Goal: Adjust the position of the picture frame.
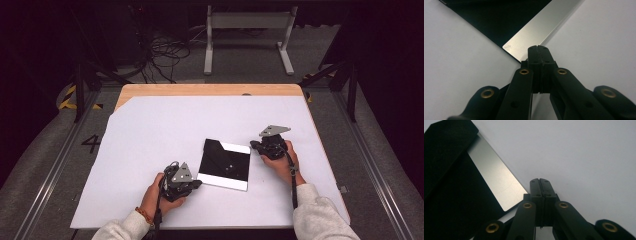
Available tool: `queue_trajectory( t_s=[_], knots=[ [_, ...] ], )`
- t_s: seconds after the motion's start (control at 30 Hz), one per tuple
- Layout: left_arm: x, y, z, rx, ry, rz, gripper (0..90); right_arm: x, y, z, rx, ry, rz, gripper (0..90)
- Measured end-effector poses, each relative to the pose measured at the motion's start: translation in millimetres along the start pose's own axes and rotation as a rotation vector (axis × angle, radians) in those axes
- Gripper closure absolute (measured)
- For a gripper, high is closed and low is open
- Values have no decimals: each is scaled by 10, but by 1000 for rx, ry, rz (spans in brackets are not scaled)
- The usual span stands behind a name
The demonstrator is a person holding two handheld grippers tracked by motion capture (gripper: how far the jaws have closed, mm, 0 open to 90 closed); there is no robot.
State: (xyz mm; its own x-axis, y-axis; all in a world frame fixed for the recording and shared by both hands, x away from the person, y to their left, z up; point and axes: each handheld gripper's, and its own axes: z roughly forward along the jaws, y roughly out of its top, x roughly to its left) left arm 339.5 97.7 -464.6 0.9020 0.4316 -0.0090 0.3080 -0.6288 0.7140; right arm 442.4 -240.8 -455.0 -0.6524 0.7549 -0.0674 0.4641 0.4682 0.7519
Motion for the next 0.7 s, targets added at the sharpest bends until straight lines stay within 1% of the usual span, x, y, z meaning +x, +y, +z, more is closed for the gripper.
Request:
queue_trajectory(
  t_s=[0.1,0.13,0.23,0.33,0.4,0.43,0.5,0.6,0.7],
  knots=[
    [-4,2,-1,2,5,2,897,10,11,10,-1,8,1,900],
    [-5,3,-1,2,4,5,897,23,16,24,2,2,-6,900],
    [-1,6,-2,7,2,6,897,13,17,29,1,7,2,900],
    [7,11,-3,13,0,8,898,15,24,38,3,-1,-2,900],
    [14,16,-1,13,12,21,899,13,30,46,1,-8,2,876],
    [16,13,2,9,14,15,899,10,31,48,-5,-18,8,870],
    [26,9,3,5,14,8,899,5,33,55,-10,-18,10,874],
    [37,5,4,2,21,11,899,16,39,67,-2,-15,-2,897],
    [54,10,3,4,8,6,900,29,49,70,7,-16,-25,900]
  ],
)
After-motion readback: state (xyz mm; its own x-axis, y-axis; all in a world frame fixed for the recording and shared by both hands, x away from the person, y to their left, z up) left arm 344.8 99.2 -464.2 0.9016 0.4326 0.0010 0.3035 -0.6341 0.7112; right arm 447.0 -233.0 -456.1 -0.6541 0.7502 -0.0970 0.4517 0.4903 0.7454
